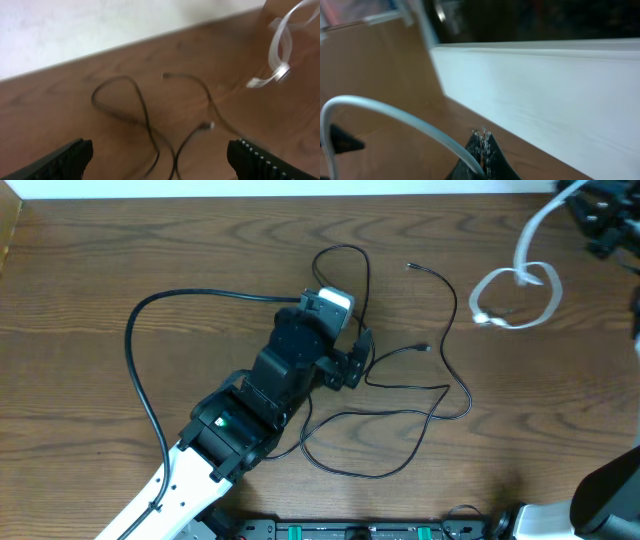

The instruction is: Untangle cables

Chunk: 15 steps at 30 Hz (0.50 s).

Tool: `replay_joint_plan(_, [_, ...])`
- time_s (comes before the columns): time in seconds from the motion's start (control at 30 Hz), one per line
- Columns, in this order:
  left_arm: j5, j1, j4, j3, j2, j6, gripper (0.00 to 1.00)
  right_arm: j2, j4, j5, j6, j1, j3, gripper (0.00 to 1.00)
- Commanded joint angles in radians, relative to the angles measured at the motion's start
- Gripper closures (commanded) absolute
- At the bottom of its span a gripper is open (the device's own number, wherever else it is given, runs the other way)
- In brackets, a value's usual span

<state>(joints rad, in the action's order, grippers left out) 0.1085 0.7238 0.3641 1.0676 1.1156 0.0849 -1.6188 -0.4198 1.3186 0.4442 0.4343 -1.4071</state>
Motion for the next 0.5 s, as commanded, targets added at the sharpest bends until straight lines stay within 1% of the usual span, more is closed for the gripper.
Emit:
replay_joint_plan(0.0, [0.008, 0.001, 0.053, 0.016, 0.001, 0.003, 0.1, 0.004, -0.003, -0.003, 0.031, 0.092, -0.003, 0.99])
replay_joint_plan(0.2, [0.008, 0.001, 0.152, 0.016, 0.001, 0.003, 0.09, 0.004, 0.038, -0.018, 0.03, 0.283, -0.003, 0.99])
replay_joint_plan(0.4, [0.009, 0.001, 0.158, 0.016, 0.001, 0.003, 0.1, 0.004, 0.206, -0.165, 0.029, 0.464, -0.003, 0.99])
replay_joint_plan(0.47, [0.008, 0.001, 0.154, 0.016, 0.001, 0.003, 0.09, 0.004, 0.28, -0.222, -0.013, 0.512, -0.003, 0.99])
